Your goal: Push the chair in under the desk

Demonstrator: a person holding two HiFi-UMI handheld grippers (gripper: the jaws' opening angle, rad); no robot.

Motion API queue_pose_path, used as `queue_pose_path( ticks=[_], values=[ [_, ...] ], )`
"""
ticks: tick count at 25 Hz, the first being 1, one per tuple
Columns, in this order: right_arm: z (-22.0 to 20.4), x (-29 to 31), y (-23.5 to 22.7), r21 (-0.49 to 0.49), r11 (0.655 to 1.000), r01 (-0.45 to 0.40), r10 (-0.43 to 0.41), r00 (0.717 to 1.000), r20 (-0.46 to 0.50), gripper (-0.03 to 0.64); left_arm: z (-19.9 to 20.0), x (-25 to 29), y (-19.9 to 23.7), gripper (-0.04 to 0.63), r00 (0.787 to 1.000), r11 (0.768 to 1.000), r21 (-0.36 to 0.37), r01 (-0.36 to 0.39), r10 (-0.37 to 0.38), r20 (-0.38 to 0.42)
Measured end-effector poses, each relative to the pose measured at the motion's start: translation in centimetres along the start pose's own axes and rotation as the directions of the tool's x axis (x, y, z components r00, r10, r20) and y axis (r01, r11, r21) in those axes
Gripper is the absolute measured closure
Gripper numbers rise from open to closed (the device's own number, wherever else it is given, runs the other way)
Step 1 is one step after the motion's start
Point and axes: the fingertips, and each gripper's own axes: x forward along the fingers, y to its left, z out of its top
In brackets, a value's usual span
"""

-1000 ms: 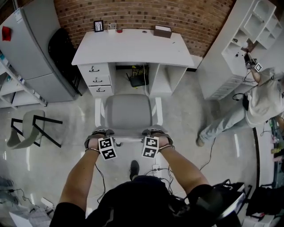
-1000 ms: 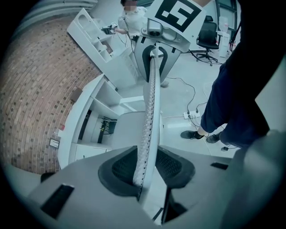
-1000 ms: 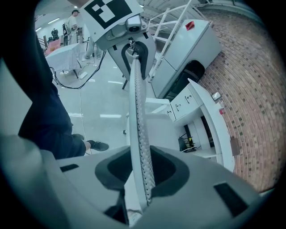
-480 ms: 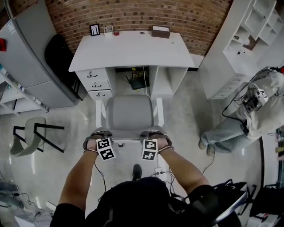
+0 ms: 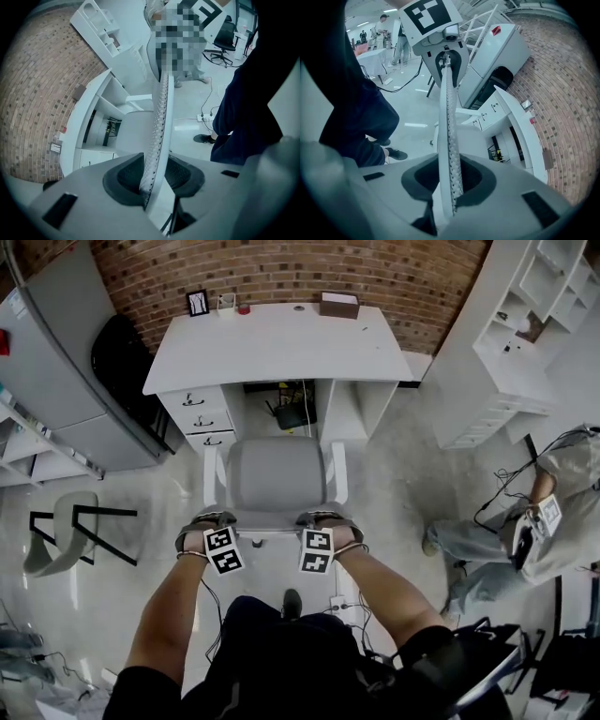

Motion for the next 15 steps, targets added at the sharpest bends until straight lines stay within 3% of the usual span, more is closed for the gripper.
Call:
queue_pose_path(
  ticks=[15],
  values=[
    [-0.9,0.9,-3.3,0.054,0.998,-0.045,0.044,0.999,0.012,0.535,1.0,1.3,3.2,0.471,1.0,1.0,0.001,-0.011,0.011,-0.008]
  ],
)
